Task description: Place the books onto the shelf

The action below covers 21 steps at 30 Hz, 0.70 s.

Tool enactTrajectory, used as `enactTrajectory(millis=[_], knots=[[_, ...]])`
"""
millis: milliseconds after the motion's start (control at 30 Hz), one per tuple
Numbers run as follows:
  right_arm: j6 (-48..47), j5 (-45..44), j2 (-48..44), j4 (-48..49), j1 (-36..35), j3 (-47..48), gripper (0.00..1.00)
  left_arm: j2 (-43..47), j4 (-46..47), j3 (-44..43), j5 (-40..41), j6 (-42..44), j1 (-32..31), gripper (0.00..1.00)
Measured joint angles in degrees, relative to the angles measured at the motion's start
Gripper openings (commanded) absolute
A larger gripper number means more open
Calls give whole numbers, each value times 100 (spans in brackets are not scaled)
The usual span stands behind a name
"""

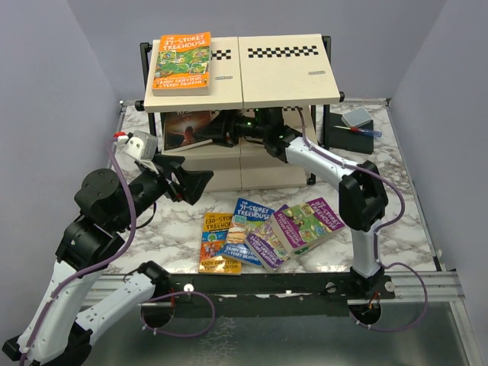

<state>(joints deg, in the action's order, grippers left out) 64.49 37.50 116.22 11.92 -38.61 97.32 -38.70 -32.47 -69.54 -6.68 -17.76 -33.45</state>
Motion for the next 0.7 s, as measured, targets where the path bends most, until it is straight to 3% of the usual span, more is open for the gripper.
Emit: enactTrajectory(millis=[700], knots=[[214, -1036, -1307, -214, 0, -1521, 61, 13, 2, 0, 4, -127, 0, 99]])
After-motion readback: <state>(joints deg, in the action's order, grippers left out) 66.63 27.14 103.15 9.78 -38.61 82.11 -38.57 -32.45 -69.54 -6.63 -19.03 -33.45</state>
